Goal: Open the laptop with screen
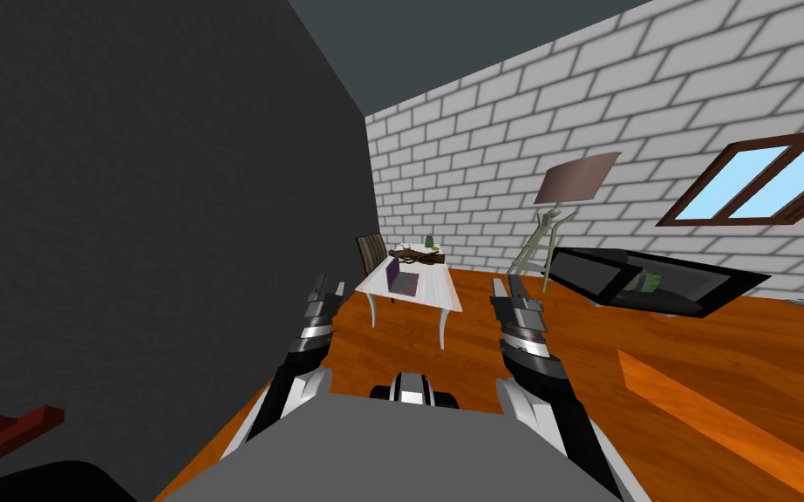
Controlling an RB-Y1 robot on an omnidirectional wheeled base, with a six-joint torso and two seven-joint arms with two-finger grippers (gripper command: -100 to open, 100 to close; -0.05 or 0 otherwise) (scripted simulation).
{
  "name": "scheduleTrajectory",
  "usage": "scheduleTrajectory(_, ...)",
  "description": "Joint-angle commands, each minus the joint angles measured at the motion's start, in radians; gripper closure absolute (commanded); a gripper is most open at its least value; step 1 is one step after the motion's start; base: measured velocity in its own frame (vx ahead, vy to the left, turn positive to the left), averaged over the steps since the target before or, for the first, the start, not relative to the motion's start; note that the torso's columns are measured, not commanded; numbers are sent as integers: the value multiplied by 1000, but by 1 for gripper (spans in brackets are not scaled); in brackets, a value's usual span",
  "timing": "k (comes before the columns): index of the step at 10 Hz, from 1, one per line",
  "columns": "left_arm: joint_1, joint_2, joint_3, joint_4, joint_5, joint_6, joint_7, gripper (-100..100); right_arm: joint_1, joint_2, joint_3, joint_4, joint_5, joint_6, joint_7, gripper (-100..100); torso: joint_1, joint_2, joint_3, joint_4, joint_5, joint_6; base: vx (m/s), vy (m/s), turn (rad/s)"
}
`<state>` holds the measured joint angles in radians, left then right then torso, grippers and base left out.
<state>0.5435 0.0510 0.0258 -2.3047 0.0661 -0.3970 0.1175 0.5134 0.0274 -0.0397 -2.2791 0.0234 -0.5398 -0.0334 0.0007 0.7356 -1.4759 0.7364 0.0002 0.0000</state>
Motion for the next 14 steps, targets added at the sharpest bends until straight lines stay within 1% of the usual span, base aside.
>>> scheduleTrajectory(1,-19,61,-14,42,-19,18,-12,-100,0,0,0,0,0,0,0,0,0,1,-1,1,0,0,86,33,-105)
scheduleTrajectory(2,-30,78,-23,69,-32,30,-19,-100,0,0,0,0,0,0,0,0,0,0,-2,1,0,0,127,36,-138)
scheduleTrajectory(4,-42,88,-32,96,-44,43,-27,-100,0,0,0,0,0,0,0,0,-1,1,-1,1,0,0,99,41,-96)
scheduleTrajectory(7,-76,106,-59,173,-81,80,-48,-100,0,0,0,0,0,0,0,0,-1,2,0,2,0,0,103,53,-137)
scheduleTrajectory(10,-96,127,-75,218,-103,101,-61,-100,0,0,0,0,0,0,0,0,-1,3,0,2,0,0,96,45,-96)
scheduleTrajectory(11,-106,143,-82,240,-113,112,-67,-100,0,0,0,0,0,0,0,0,-2,4,1,2,-1,0,83,27,-97)
scheduleTrajectory(13,-116,162,-90,262,-123,122,-73,-100,0,0,0,0,0,0,0,0,-1,4,1,2,0,0,60,39,-62)
scheduleTrajectory(14,-126,184,-98,284,-134,133,-79,-100,0,0,0,0,0,0,0,0,0,4,1,2,0,0,82,45,-103)
